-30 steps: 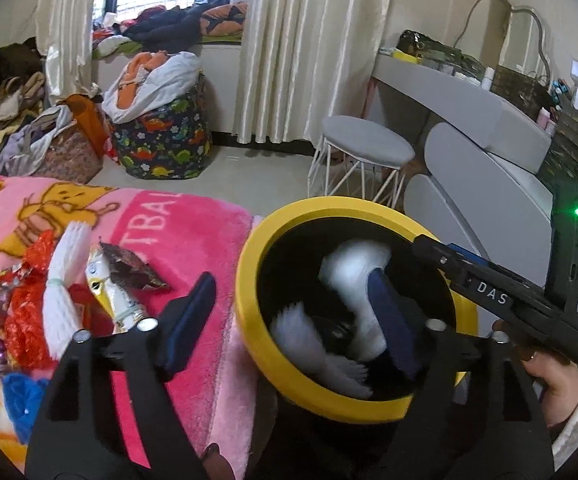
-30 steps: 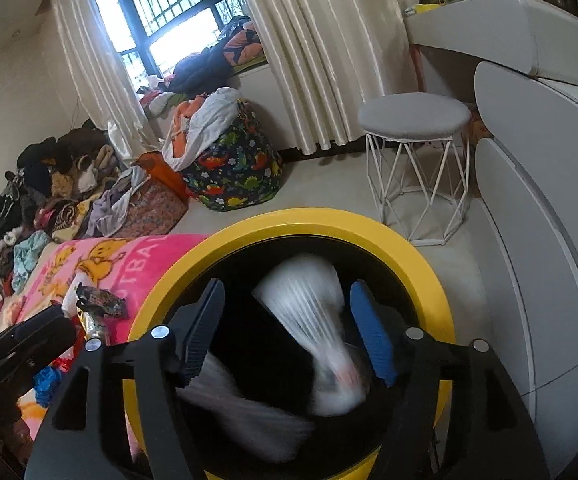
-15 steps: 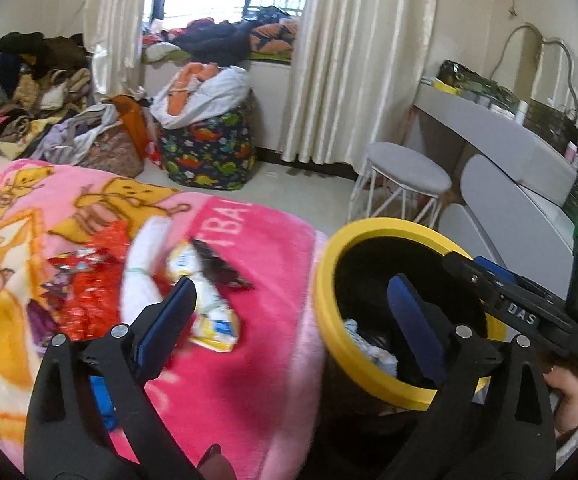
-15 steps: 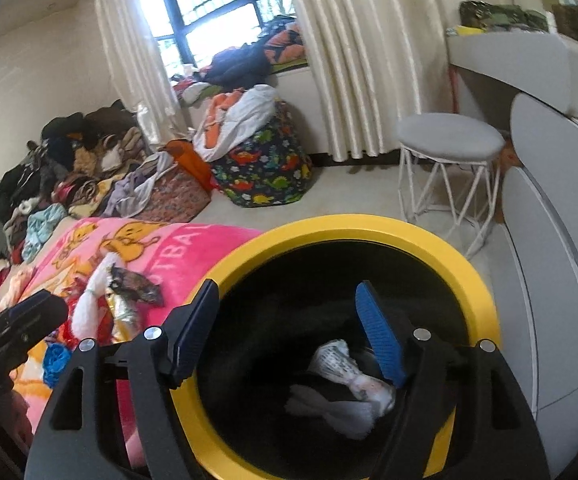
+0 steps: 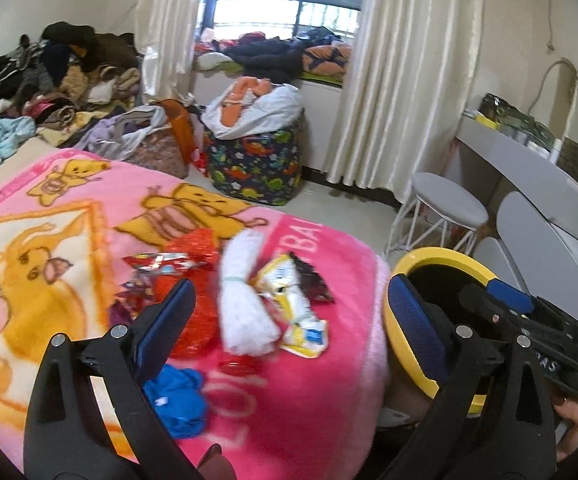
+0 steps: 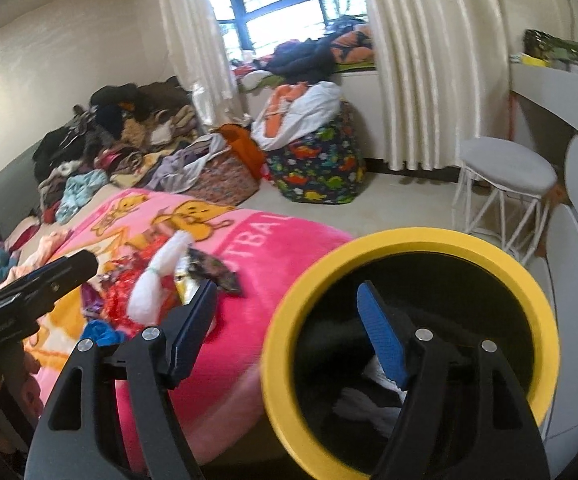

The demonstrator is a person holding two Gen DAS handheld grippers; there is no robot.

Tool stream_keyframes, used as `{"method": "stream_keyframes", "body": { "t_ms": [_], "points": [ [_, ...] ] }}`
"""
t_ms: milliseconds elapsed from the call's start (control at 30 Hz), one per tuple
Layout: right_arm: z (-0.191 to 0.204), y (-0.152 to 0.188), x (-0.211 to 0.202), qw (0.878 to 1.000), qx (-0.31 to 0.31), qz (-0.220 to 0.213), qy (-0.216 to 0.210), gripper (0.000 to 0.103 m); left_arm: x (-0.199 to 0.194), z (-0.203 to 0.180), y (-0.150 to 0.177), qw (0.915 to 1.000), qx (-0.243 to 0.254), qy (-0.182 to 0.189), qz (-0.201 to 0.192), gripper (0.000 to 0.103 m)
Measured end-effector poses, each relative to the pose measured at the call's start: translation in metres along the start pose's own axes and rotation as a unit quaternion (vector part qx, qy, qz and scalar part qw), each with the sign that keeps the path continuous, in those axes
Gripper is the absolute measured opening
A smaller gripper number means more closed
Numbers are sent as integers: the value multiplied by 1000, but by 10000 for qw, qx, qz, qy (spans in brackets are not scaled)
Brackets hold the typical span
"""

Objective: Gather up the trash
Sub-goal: 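Move the right gripper back to the pile and close on the white mesh sleeve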

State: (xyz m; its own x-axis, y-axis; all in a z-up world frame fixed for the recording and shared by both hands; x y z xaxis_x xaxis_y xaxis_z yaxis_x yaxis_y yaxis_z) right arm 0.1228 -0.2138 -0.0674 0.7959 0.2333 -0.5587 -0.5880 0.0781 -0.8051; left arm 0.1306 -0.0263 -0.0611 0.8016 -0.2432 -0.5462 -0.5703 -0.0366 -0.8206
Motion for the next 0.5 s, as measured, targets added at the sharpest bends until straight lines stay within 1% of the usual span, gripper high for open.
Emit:
{"method": "stream_keyframes", "body": {
  "t_ms": [233,500],
  "points": [
    [34,-2,13,9991,-355,101,-225,70,-8,35,0,9992,-295,-278,-34,89],
    [74,-4,30,9949,-676,298,-682,70,-14,76,7,9962,-645,-587,33,89]
  ]
}}
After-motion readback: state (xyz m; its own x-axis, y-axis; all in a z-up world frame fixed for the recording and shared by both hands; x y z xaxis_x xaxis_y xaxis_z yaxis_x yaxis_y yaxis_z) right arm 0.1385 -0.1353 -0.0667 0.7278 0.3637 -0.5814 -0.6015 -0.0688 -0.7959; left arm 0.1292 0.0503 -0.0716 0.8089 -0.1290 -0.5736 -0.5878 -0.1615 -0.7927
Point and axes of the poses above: each gripper's, at about its wrist camera, not at the fingertips, and x roughly the way its jaws point, z to its left, y to its underside, the point moved 4 cm from there along x, roughly the way its jaws point, and after that the axes turned 2 degrees about y, right-handed, at the moved point
